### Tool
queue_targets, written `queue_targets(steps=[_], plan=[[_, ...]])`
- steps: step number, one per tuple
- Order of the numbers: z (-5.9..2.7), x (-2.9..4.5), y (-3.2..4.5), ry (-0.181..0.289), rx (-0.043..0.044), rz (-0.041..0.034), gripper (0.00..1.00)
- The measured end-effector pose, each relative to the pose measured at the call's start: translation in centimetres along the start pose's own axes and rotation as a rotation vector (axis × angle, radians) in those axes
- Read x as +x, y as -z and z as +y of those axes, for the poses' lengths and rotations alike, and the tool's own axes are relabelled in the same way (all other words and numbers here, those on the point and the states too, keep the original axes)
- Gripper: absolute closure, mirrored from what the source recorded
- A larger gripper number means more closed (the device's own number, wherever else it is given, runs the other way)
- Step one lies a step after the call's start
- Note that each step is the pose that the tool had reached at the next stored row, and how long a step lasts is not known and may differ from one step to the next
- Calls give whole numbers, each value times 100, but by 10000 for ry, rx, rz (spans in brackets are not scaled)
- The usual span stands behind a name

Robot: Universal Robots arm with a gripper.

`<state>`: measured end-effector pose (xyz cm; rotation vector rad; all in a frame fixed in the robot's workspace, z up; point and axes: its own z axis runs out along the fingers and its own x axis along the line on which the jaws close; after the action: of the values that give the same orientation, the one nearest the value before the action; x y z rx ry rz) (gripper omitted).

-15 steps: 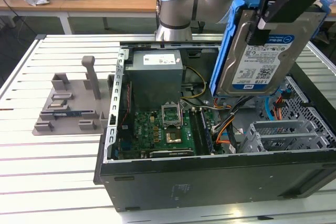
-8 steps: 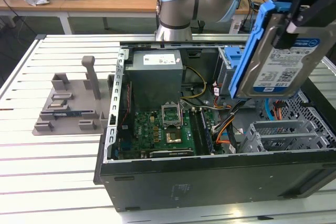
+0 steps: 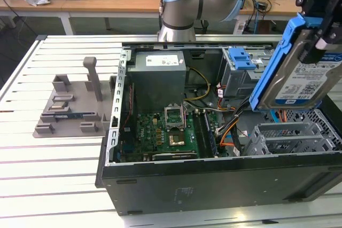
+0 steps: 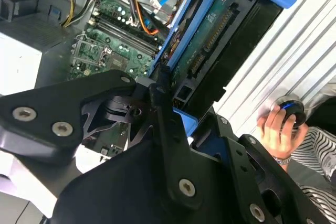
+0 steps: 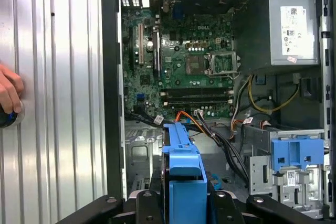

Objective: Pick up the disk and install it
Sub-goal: 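Pick up the disk, then insert the disk into the insertion slot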

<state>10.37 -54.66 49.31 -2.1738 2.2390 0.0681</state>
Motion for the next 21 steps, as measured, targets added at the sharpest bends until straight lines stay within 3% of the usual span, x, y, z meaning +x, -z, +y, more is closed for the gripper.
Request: queue_targets(steps=[5, 10, 18, 21], plan=[[-158, 78, -99, -2, -35, 1, 63], [-237, 111, -152, 40, -42, 35, 63], [-239, 111, -156, 39, -42, 32, 63], [-246, 116, -262, 161, -68, 36, 63]])
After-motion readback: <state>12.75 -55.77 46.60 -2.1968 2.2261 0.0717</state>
